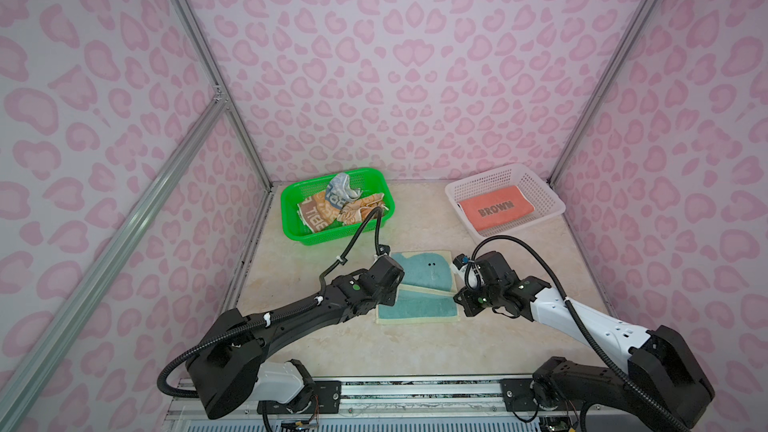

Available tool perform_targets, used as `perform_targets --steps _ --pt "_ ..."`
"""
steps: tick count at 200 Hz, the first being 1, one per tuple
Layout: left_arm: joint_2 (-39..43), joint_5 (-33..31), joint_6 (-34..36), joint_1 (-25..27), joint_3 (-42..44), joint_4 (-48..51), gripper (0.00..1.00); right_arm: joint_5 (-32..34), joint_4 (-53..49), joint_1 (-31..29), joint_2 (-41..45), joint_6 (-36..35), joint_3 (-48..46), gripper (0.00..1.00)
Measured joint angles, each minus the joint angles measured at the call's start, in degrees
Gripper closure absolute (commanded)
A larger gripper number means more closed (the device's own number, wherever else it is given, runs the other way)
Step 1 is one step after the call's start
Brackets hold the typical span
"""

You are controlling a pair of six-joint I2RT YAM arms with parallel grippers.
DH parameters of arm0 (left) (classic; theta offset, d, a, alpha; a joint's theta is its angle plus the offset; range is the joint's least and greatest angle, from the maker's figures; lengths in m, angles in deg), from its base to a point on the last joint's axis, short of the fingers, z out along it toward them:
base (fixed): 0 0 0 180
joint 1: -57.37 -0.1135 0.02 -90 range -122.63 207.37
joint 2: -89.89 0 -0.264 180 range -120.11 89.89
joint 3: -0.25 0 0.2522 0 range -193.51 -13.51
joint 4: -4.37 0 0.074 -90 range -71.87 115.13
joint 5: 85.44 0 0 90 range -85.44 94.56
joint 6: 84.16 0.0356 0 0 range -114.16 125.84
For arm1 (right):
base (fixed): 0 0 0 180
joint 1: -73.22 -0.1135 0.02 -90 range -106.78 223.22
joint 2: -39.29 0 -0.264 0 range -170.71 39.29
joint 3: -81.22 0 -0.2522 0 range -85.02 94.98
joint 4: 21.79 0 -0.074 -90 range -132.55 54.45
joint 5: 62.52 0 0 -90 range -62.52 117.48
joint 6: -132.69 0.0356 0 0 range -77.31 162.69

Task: Fold and stack the towels
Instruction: 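Lower the towel with both grippers, folding it over onto itself on the table, then open both grippers and draw them back from the folded towel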

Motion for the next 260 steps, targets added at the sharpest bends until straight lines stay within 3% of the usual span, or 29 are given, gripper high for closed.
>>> perform_targets --steps 24,52,71,85,105,133,144,185,260 --pt "0.02 0.37 -1.46 0.98 2.01 -1.25 0.98 0.70 3.17 -1.20 0.92 3.45 -4.02 0.99" --pt "0.07 0.81 -2.86 2.14 5.16 -3.65 0.98 2.12 7.50 -2.56 1.90 6.01 -8.26 0.89" --pt "0.09 -0.39 -3.74 2.69 7.65 -4.61 0.97 4.24 7.96 -3.39 1.81 7.61 -9.68 0.77" --pt "0.09 -1.53 -4.17 3.13 8.92 -4.55 0.89 5.90 7.30 -4.46 1.77 7.69 -9.68 0.70" --pt "0.85 -2.78 -4.96 4.09 9.90 -4.52 0.69 6.19 6.69 -6.16 2.12 8.17 -9.53 0.69" --pt "4.15 -4.11 -6.32 5.62 11.43 -4.57 0.65 7.41 5.01 -6.95 4.66 9.14 -9.73 0.68" --pt "5.86 -4.55 -6.86 6.29 12.15 -4.48 0.61 7.65 4.20 -7.08 6.03 9.40 -9.73 0.65" --pt "11.74 -6.64 -8.44 7.23 14.82 -3.61 0.59 9.68 5.35 -6.84 9.88 10.67 -9.70 0.57" --pt "22.60 -10.40 -12.04 7.43 19.47 -0.90 0.54 7.82 11.10 -2.75 -3.78 11.65 -2.43 0.54"
